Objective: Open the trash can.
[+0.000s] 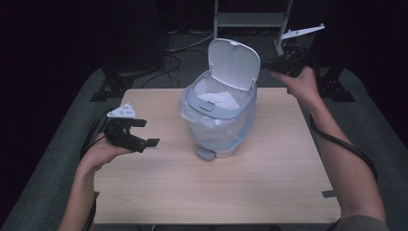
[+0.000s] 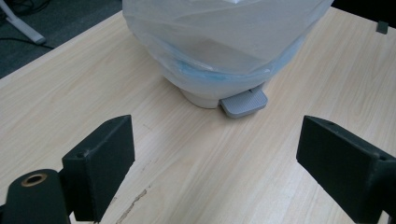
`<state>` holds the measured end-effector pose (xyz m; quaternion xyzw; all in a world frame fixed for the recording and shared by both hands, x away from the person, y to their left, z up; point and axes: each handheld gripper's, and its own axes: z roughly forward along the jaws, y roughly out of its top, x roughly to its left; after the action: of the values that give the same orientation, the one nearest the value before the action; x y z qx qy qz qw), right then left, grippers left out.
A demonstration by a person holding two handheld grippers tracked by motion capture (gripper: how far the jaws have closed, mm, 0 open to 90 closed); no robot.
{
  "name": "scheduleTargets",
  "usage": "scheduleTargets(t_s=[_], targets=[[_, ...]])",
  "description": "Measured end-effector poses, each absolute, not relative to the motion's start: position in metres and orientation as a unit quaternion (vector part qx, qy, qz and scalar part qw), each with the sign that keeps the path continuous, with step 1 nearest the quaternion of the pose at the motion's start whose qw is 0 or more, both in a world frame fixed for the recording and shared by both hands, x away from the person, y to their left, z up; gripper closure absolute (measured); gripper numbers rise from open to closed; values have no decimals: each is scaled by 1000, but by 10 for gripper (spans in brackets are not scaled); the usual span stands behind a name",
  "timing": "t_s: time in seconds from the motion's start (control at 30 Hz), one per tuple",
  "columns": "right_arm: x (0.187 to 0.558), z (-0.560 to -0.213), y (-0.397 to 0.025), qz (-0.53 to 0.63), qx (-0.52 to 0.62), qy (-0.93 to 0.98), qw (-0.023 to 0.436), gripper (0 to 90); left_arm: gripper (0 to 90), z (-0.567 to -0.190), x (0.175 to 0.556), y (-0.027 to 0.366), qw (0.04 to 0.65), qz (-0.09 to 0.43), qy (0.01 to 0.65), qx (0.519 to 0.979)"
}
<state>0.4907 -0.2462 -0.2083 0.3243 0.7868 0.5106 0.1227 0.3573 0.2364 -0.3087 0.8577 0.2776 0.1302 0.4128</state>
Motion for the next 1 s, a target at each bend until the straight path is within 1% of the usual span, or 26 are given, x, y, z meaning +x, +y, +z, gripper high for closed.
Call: scheduleTargets(t_s=[0.5,1.0], targets=[[478,-205,-226,506,293,803,114,823,105,-311,356,237,412,128,277,859],[474,-211,-214,503,279,812,99,823,105,-317,354,235,409,122,281,859]])
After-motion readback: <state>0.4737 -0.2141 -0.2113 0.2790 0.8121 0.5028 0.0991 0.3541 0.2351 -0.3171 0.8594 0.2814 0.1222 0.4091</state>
